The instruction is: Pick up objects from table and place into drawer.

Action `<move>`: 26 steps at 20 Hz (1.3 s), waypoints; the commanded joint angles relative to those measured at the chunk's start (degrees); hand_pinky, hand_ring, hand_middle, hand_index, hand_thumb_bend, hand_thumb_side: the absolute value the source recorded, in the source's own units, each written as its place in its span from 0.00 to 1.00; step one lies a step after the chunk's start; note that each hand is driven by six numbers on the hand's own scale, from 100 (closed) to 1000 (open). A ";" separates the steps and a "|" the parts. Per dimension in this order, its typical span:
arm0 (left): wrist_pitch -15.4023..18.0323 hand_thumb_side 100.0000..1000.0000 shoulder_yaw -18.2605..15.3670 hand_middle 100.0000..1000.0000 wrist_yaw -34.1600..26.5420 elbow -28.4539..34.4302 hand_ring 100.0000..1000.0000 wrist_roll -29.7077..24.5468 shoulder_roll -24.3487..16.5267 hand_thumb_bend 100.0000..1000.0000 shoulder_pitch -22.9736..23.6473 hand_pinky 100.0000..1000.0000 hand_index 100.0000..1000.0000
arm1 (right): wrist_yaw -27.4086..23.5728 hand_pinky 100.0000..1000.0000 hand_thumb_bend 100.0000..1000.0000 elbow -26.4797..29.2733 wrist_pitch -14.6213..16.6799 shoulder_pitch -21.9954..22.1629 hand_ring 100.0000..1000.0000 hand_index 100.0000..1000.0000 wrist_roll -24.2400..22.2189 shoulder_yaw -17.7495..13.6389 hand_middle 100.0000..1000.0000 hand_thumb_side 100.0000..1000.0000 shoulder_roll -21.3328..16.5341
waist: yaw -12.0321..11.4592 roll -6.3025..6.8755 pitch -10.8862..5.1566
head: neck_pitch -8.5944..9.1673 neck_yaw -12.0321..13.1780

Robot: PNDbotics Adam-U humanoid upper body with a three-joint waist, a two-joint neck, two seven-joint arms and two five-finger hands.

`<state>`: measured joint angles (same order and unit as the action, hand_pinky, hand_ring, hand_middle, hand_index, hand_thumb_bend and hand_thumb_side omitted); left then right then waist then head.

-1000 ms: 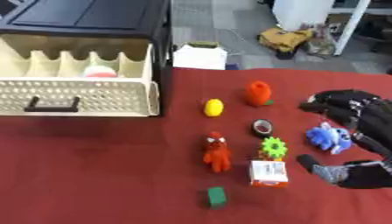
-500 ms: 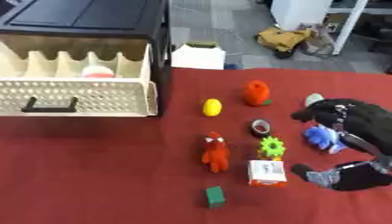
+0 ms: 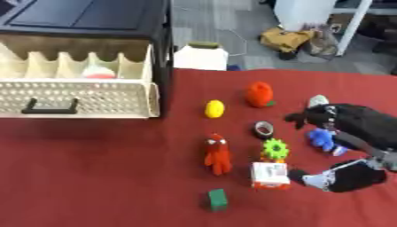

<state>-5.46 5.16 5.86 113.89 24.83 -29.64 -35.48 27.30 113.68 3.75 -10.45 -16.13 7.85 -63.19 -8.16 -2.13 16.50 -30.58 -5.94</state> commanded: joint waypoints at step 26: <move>0.13 1.00 -0.02 0.14 -0.13 0.70 0.06 -0.04 -0.72 0.00 -0.92 0.19 0.79 | 0.77 0.80 0.37 -9.17 -10.47 -3.27 0.87 0.95 1.83 -4.06 0.80 0.60 -0.46 | -0.68 -0.16 0.16 | 1.99 -1.69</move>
<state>-5.50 5.46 5.82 113.89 24.78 -29.62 -35.54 27.59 105.45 -6.50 -13.10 -15.02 5.08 -62.39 -8.85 -2.31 17.56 -29.24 -7.43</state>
